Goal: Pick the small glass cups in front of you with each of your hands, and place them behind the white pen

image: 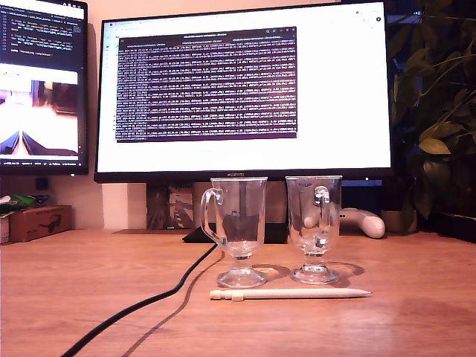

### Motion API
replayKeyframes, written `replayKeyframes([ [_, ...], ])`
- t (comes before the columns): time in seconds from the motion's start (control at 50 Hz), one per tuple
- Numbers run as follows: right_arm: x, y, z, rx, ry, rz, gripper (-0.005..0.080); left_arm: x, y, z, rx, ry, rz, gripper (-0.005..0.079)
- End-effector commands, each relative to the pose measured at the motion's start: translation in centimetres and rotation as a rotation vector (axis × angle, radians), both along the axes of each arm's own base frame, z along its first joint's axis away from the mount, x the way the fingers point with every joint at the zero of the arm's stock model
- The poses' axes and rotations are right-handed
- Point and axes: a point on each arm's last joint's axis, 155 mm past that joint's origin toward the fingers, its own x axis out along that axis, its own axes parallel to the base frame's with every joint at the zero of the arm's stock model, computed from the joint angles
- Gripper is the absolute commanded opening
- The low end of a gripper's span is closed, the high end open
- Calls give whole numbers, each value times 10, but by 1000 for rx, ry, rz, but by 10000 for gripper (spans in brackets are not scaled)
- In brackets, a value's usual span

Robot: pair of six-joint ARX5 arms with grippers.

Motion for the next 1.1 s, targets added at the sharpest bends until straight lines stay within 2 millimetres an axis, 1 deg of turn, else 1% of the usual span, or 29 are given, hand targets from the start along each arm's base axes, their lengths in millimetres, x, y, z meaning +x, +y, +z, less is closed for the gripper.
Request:
replayKeyframes([
  [0.0, 2, -1, 3, -11, -31, -4, -13, 1, 2, -15, 3, 23, 12, -19],
  [0.1, 5, -7, 20, -15, -99, -36, -13, 2, 2, -9, 0, -2, 12, -19],
  [0.14, 6, -7, 32, -17, -147, -37, -13, 3, 2, -3, -3, -24, 12, -19],
  [0.24, 6, -7, 54, -24, -235, -37, -13, 5, 1, 9, -21, -75, 13, -19],
  [0.34, 4, -8, 75, -24, -318, -45, -13, 5, 2, 15, -20, -100, 17, -19],
  [0.38, 4, -8, 79, -26, -334, -46, -13, 5, 3, 16, -15, -102, 19, -19],
  [0.5, 4, -8, 79, -34, -338, -46, -13, 5, 4, 16, 27, -102, 20, -19],
  [0.6, 5, -8, 70, -31, -299, -45, -13, 5, 4, 13, 55, -86, 17, -19],
  [0.76, 6, -7, 36, -18, -162, -37, -13, 3, 4, -2, 62, -25, 14, -19],
  [0.88, 4, -7, 6, -7, -43, -37, -13, 0, 4, -15, 63, 25, 10, -19],
  [0.94, 1, -7, -7, -2, 13, -37, -13, 0, 4, -16, 63, 28, 9, -19],
  [1.08, 1, -7, -8, -2, 18, -37, -13, 0, 4, -16, 63, 29, 9, -19],
])
